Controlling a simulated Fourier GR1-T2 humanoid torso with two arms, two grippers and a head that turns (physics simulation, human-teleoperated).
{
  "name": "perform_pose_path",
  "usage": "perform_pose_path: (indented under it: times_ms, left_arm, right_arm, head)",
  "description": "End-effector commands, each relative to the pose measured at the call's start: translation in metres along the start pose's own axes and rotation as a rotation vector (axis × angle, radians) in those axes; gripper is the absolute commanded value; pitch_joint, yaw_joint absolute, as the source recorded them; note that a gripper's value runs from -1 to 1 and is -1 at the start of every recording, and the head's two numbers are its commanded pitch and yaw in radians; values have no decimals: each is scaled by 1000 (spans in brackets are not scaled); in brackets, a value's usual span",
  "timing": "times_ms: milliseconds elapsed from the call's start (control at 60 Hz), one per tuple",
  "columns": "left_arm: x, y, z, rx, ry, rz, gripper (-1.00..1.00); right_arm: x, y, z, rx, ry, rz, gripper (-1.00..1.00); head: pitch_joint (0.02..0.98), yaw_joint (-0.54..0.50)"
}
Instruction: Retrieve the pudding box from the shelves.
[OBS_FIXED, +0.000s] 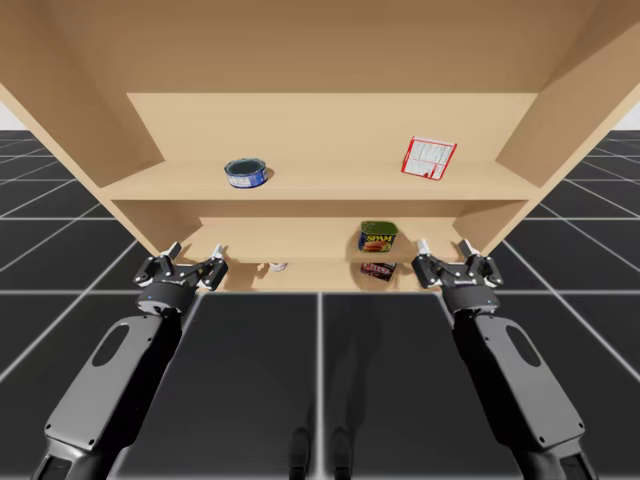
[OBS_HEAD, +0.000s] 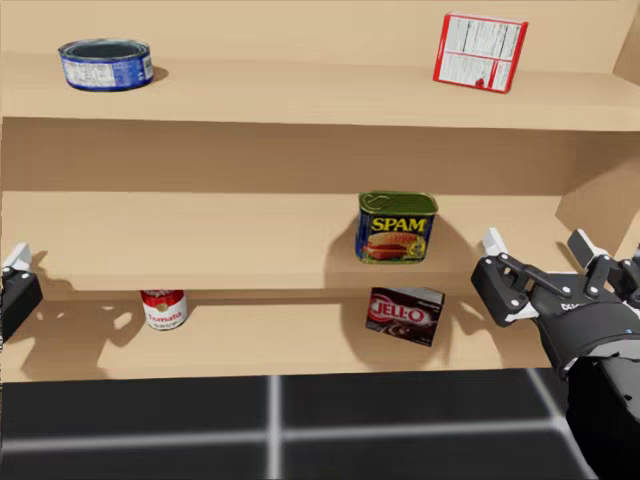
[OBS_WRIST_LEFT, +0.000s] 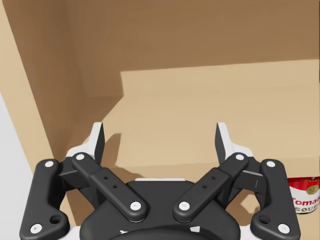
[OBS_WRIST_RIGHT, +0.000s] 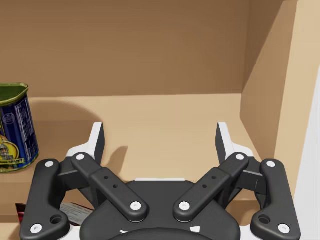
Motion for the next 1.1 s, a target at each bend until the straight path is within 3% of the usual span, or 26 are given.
perform_pose_path:
  times_ms: [17,150,317,467,567,583,600,733,767,800,883,917,950,983,1033,1100]
  left_arm:
    - [-8,0,2,-5,31,-1,-1000]
    - [-8,-2,2,-11,32,2,-1000]
    - [-9,-4,1,-16,32,1,-1000]
    - [-9,-3,0,-12,37,13,-1000]
    - [-8,-3,0,-13,36,16,-1000]
    - [-8,-3,0,-13,36,17,-1000]
    - [-8,-3,0,-14,35,18,-1000]
    - [-8,-4,0,-15,36,20,-1000]
    - [-8,-3,0,-15,36,21,-1000]
    - [-8,-4,0,-16,36,21,-1000]
    - [-8,-4,1,-22,38,28,-1000]
    - [-8,-4,1,-22,39,26,-1000]
    - [-8,-4,1,-23,39,26,-1000]
    - [-8,-4,1,-24,39,26,-1000]
    - [-8,-5,1,-24,39,25,-1000]
    - [-9,-5,1,-26,38,24,-1000]
  right_arm:
    - [-1,-2,-1,-4,3,3,-1000]
    - [-2,-2,-1,-3,4,7,-1000]
    - [-2,-4,-3,-11,4,2,-1000]
    - [11,-1,6,-5,12,-52,-1000]
    - [19,9,15,-32,27,-17,-1000]
    - [20,10,17,-32,37,-23,-1000]
    - [22,16,23,-16,70,-54,-1000]
    - [22,35,44,-27,92,-10,-1000]
    - [22,42,50,-82,90,23,-1000]
    - [21,47,55,-86,79,4,-1000]
    - [16,56,65,-95,90,20,-1000]
    - [14,60,69,-98,110,-23,-1000]
    - [10,67,73,-112,119,-44,-1000]
    - [7,71,77,-105,117,-24,-1000]
    - [-2,82,84,-90,148,-57,-1000]
    - [-13,91,87,-67,153,-62,-1000]
  head:
    - [672,-158]
    - [740,-235]
    - [744,-247]
    - [727,-230]
    - [725,-231]
    - [725,-230]
    - [725,-231]
    - [727,-230]
    - [728,-230]
    - [729,-234]
    - [731,-236]
    - [732,-235]
    - [732,-233]
    - [733,-233]
    - [735,-233]
    - [734,-233]
